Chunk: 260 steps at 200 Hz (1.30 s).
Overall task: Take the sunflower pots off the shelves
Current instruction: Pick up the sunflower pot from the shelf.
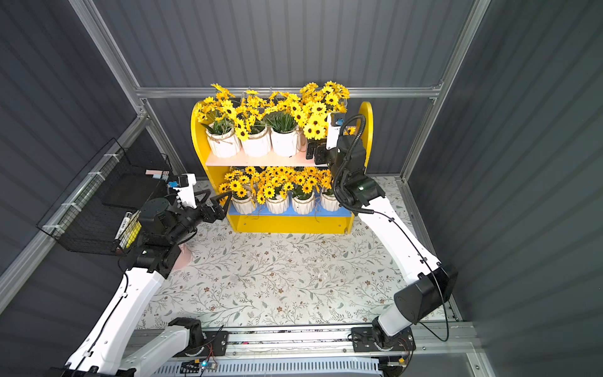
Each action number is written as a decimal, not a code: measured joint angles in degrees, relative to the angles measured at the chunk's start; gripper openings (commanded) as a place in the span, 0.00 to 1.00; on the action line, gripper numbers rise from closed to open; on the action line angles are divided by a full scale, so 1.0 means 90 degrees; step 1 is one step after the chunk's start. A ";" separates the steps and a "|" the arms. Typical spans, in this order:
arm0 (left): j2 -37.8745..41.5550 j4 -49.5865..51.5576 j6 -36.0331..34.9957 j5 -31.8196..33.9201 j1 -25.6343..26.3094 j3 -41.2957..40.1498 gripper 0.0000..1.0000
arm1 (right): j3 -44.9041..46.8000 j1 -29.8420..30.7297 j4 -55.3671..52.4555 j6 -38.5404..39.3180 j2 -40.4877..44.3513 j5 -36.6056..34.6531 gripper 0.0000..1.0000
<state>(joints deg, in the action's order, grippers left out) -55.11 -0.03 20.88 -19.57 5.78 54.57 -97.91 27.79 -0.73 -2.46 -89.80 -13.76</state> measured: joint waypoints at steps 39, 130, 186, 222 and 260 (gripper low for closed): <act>0.0000 0.0002 0.0000 -0.0002 0.0000 0.0000 0.99 | 0.0002 0.0000 0.0058 0.0039 -0.0019 -0.0049 0.99; 0.0000 -0.0015 0.0000 0.0000 0.0000 -0.0046 0.99 | 0.0199 0.0000 0.0389 0.0170 0.0019 -0.0068 0.84; 0.0000 -0.0017 0.0000 0.0000 0.0000 -0.0053 0.99 | 0.0214 0.0000 0.0423 0.0236 0.0041 -0.0066 0.50; 0.0000 -0.0017 0.0000 0.0002 0.0000 -0.0053 0.99 | 0.0223 0.0000 0.0427 0.0301 0.0068 -0.0041 0.23; 0.0000 -0.0017 0.0000 0.0000 0.0000 -0.0053 0.99 | 0.0236 -0.0002 0.0423 0.0323 0.0090 -0.0039 0.03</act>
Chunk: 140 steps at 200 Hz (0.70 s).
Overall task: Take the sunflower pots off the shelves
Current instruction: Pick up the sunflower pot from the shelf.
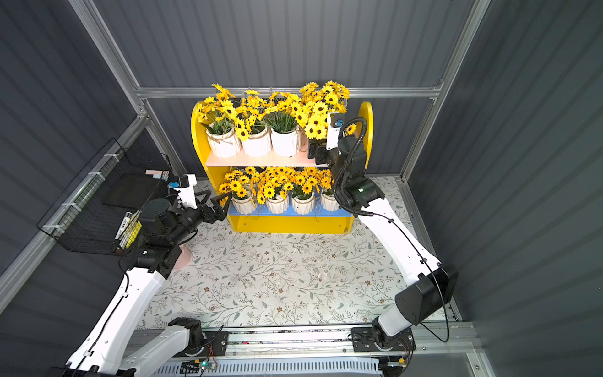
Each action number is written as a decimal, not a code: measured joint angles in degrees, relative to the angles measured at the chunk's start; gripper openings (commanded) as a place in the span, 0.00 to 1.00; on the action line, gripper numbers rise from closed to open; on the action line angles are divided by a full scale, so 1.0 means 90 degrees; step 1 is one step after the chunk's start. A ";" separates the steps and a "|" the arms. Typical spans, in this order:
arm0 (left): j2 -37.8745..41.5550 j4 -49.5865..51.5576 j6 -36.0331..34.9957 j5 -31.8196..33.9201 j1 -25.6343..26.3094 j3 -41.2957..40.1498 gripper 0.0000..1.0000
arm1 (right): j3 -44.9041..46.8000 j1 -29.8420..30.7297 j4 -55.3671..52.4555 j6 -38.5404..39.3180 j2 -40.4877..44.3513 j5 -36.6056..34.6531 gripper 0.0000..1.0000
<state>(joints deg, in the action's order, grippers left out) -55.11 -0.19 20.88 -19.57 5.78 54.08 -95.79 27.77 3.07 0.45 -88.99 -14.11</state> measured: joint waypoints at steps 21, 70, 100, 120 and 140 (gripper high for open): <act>0.0000 0.0000 0.0000 0.0002 0.0000 0.0000 0.99 | 0.0019 0.0002 0.0015 0.0005 0.0012 -0.0005 0.00; 0.0000 0.0000 0.0000 0.0002 0.0000 0.0000 0.99 | 0.0155 0.0002 0.0083 0.0010 0.0121 0.0000 0.00; 0.0000 0.0000 0.0000 0.0000 0.0000 0.0000 0.99 | 0.0170 0.0000 0.0073 0.0032 0.0148 0.0051 0.00; 0.0000 -0.0002 0.0000 0.0000 0.0000 0.0000 0.99 | 0.0170 -0.0005 0.0058 0.0073 0.0158 0.0095 0.00; 0.0000 -0.0002 0.0000 -0.0002 0.0000 0.0000 0.99 | 0.0168 -0.0005 0.0049 0.0126 0.0172 0.0097 0.00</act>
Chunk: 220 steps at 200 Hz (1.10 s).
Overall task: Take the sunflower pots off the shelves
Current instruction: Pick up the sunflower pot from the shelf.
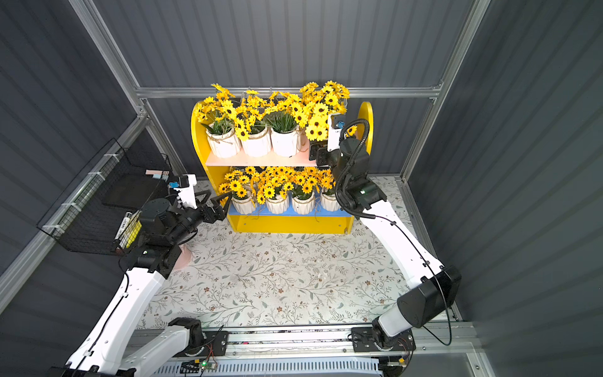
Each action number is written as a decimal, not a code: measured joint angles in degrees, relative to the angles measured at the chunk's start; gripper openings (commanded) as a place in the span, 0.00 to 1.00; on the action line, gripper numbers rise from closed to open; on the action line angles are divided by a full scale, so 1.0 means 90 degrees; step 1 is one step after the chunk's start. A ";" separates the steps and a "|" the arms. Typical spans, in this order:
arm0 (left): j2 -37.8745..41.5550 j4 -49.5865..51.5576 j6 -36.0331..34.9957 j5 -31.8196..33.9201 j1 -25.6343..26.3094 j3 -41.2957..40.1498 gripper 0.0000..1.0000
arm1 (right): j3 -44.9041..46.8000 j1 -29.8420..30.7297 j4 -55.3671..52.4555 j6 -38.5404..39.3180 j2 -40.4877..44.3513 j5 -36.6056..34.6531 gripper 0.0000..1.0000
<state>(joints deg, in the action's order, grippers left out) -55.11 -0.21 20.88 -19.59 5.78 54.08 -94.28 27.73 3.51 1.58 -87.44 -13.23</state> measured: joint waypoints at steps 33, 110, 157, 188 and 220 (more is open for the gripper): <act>-0.0005 0.0000 0.0002 -0.0029 0.0000 0.0000 0.99 | 0.0002 0.0000 -0.0007 0.0049 0.0012 0.0000 0.00; -0.0056 -0.0027 0.0019 -0.0068 0.0000 0.0000 0.99 | 0.0034 -0.0104 -0.0022 0.0036 0.0063 0.0112 0.00; -0.0066 -0.0027 0.0019 -0.0092 0.0000 0.0000 1.00 | 0.0034 -0.0114 -0.0083 0.0002 0.0114 0.0243 0.00; -0.0068 -0.0027 0.0019 -0.0092 0.0000 0.0000 0.99 | 0.0034 -0.0124 -0.0199 -0.0007 0.0228 0.0311 0.00; -0.0087 -0.0032 0.0019 -0.0095 0.0000 0.0000 0.99 | 0.0032 -0.0126 -0.0226 -0.0007 0.0260 0.0333 0.00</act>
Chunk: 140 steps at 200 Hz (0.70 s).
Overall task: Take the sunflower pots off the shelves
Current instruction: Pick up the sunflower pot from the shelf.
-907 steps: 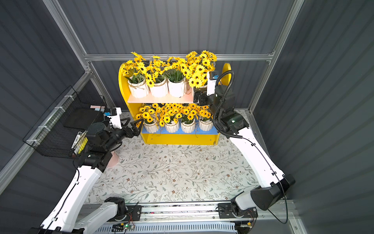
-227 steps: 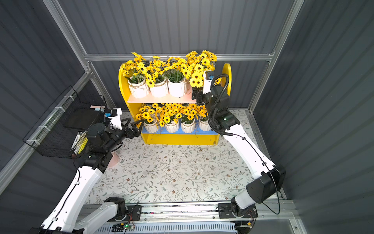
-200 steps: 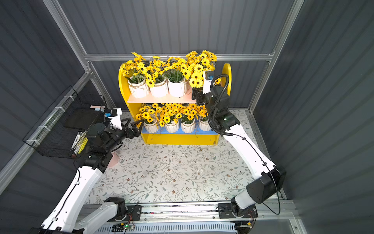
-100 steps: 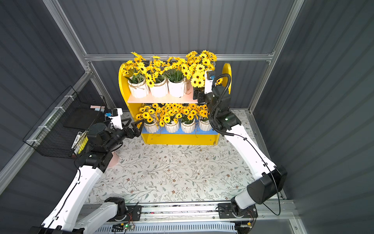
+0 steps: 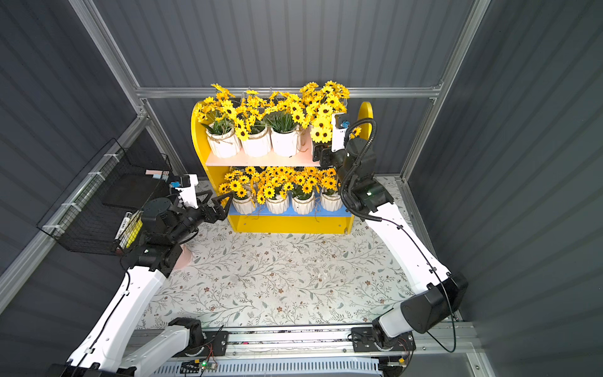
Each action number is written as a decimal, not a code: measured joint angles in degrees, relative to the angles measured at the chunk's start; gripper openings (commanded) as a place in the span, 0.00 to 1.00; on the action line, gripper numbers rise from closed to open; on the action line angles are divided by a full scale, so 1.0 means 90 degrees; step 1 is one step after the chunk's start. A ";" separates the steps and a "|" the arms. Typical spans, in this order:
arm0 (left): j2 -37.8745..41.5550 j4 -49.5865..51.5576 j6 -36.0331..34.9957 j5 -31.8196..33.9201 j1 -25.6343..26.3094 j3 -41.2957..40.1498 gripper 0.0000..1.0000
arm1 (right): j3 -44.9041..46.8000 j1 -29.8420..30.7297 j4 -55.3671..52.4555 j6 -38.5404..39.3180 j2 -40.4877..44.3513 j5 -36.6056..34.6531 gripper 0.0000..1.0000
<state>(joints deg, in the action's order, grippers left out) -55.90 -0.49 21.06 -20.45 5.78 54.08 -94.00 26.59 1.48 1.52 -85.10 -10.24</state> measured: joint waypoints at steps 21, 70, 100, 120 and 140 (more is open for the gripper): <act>-0.0002 0.0000 0.0000 0.0000 0.0000 0.0000 0.99 | 0.0000 0.0000 -0.0032 0.0000 0.0000 0.0000 0.00; -0.0002 -0.0002 0.0000 0.0000 0.0000 0.0000 0.99 | -0.0019 -0.0010 -0.0070 0.0002 -0.0002 0.0051 0.00; -0.0002 -0.0015 0.0002 0.0000 0.0000 0.0000 0.99 | -0.0112 -0.0010 -0.0194 0.0007 -0.0002 0.0153 0.00; -0.0002 -0.0017 0.0002 -0.0010 0.0000 0.0000 0.99 | -0.0189 -0.0010 -0.0277 0.0012 -0.0002 0.0204 0.00; -0.0002 -0.0017 0.0002 -0.0022 0.0000 0.0000 0.99 | -0.0257 -0.0010 -0.0335 0.0017 -0.0002 0.0248 0.00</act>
<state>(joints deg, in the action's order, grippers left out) -55.92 -0.64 21.08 -20.64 5.78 54.08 -96.31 26.50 -1.54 1.67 -85.12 -8.01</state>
